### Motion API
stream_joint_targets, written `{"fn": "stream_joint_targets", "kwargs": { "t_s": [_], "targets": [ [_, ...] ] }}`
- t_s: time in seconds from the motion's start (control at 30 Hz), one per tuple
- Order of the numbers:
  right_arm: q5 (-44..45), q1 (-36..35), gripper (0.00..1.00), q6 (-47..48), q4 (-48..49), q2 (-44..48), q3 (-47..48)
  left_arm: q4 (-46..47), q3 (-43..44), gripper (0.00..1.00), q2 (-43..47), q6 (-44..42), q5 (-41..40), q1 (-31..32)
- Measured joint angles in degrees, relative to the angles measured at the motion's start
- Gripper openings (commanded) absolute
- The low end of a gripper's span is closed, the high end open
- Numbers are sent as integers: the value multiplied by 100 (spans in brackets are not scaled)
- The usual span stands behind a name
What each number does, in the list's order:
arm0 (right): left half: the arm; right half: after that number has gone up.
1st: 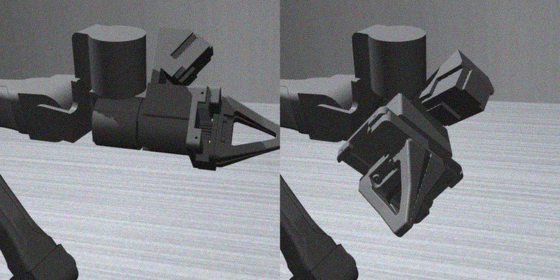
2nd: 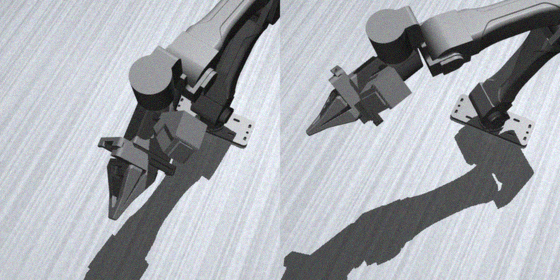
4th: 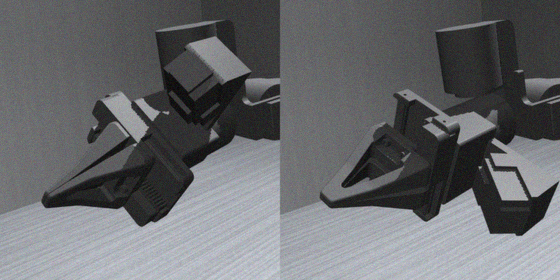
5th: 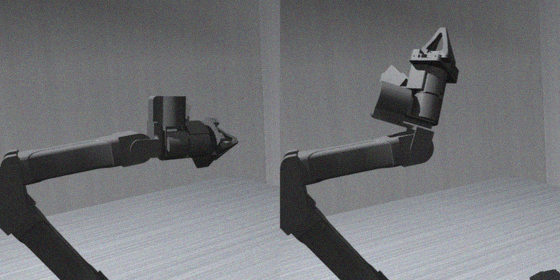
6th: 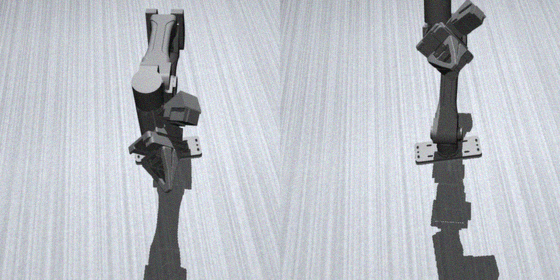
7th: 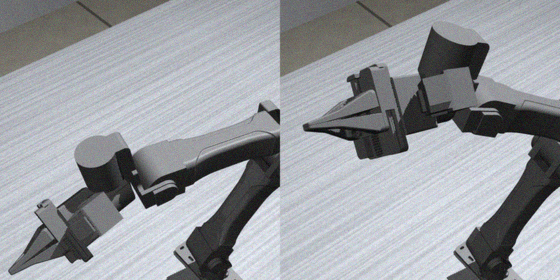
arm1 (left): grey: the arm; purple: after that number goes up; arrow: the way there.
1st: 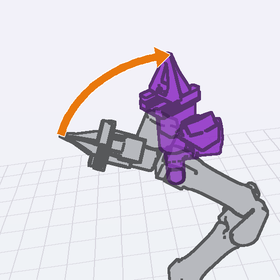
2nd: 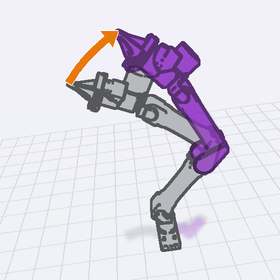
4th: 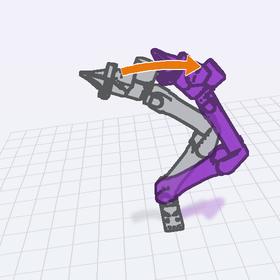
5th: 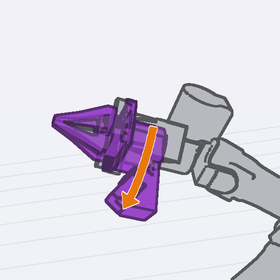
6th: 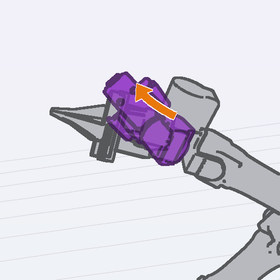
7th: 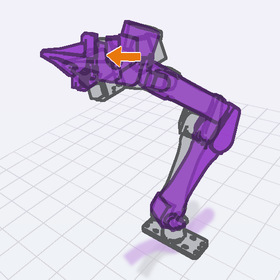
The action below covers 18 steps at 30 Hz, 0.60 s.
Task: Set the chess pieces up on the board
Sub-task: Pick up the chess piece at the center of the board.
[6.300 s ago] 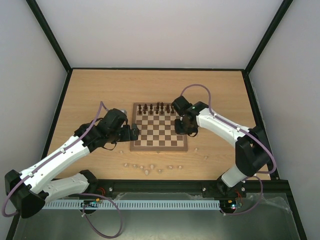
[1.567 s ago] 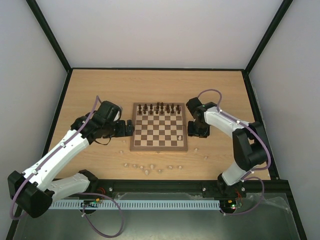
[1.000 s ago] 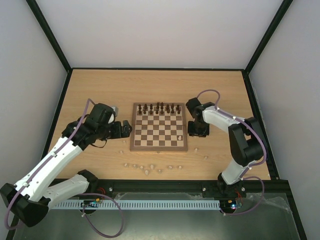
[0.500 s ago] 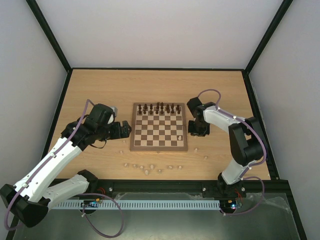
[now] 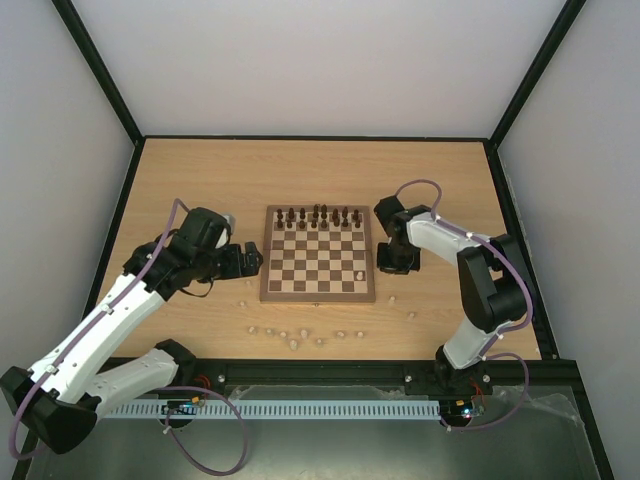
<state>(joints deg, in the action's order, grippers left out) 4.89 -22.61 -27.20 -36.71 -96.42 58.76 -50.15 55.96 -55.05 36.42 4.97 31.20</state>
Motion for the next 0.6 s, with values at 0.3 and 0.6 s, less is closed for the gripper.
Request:
{"fn": "stream_joint_targets", "kwargs": {
  "t_s": [0.3, 0.6],
  "targets": [
    [15, -66, 6, -24, -575, 654, 673, 72, -188, 99, -9, 0, 44, 0],
    [-31, -1064, 7, -376, -1202, 1408, 1574, 92, -238, 99, 160, 2, 59, 0]
  ]
}}
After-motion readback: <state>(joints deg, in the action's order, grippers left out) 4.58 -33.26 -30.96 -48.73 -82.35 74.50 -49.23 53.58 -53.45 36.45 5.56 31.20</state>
